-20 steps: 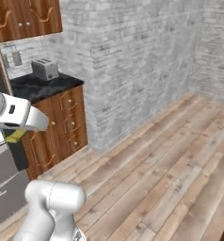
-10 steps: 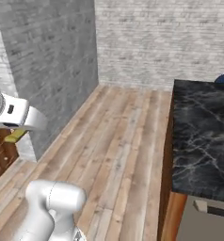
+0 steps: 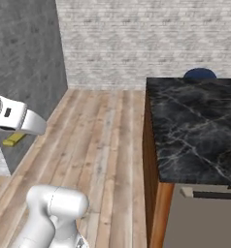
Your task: Retrieve the butter from the fridge and place it on a plate on the dining table. Then retrieve the butter knife by the fridge and place it near the plate.
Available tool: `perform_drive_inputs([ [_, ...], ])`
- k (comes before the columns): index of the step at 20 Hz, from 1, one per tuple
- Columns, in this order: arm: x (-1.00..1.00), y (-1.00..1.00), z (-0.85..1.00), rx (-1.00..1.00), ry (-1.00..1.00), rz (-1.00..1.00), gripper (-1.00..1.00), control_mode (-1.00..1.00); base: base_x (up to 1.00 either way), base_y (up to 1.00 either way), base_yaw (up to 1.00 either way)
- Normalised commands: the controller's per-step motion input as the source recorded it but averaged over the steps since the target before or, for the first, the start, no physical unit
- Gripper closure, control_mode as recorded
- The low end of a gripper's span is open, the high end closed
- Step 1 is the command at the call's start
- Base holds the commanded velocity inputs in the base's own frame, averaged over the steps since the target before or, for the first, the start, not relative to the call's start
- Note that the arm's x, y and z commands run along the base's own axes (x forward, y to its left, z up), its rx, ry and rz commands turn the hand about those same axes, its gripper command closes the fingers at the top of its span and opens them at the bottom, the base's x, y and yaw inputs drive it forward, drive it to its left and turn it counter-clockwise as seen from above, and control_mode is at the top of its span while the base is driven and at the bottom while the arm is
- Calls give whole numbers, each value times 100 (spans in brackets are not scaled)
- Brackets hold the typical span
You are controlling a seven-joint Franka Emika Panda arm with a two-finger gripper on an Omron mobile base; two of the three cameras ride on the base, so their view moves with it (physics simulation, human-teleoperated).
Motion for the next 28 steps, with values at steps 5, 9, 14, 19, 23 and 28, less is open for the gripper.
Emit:
perform_drive_inputs([
  [5, 0, 0, 0, 0, 0, 0, 100, 100, 83, -8, 5],
  [9, 0, 0, 0, 0, 0, 0, 100, 100, 100, -3, 2],
  [14, 0, 0, 0, 0, 0, 0, 100, 100, 100, 0, 0],
  [19, 0, 0, 0, 0, 0, 0, 100, 100, 100, 0, 0],
  [23, 0, 0, 0, 0, 0, 0, 100, 100, 100, 0, 0],
  [28, 0, 0, 0, 0, 0, 0, 100, 100, 100, 0, -6],
])
